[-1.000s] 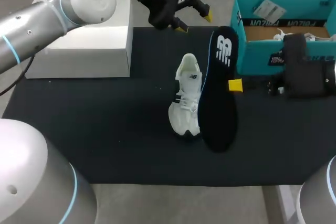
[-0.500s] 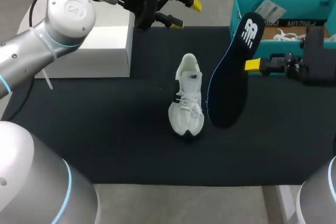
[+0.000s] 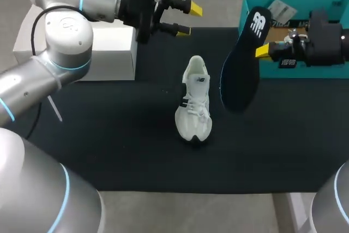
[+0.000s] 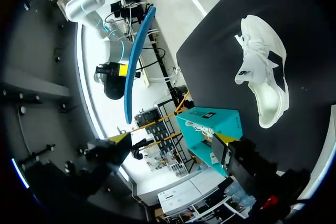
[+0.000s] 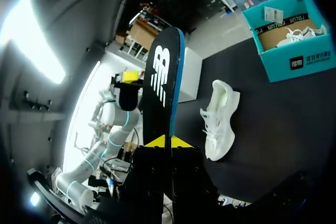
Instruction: Take the shoe out of the shoebox, open the shoe tongue, remove and reinsert the insole, then place the shoe into the shoebox
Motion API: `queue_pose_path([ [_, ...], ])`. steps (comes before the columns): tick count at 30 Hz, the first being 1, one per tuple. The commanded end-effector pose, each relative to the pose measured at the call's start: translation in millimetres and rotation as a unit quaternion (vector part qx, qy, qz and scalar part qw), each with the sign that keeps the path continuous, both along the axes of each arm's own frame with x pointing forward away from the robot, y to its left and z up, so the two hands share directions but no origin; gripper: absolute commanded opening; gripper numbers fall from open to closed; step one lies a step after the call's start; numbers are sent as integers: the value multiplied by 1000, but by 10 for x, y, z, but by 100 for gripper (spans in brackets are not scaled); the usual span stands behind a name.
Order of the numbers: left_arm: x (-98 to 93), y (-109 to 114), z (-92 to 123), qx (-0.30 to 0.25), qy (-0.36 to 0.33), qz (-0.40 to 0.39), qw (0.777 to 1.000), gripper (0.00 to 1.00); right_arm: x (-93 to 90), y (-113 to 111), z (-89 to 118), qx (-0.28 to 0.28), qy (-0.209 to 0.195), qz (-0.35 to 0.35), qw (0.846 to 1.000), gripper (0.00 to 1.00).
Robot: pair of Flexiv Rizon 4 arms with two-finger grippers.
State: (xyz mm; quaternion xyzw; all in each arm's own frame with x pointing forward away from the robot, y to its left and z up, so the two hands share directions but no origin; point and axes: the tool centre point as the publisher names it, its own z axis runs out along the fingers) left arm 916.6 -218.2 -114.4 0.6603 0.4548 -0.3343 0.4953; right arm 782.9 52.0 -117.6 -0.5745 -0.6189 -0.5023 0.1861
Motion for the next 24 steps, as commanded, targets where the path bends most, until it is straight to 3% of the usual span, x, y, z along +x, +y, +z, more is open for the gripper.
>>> queue_pose_path([
  [1, 1, -59, 25, 27, -19, -31, 999, 100, 400, 102, 72, -21, 25, 24, 999, 0],
  [24, 1, -59, 25, 27, -19, -31, 999, 100, 400, 102, 72, -21, 25, 24, 999, 0],
])
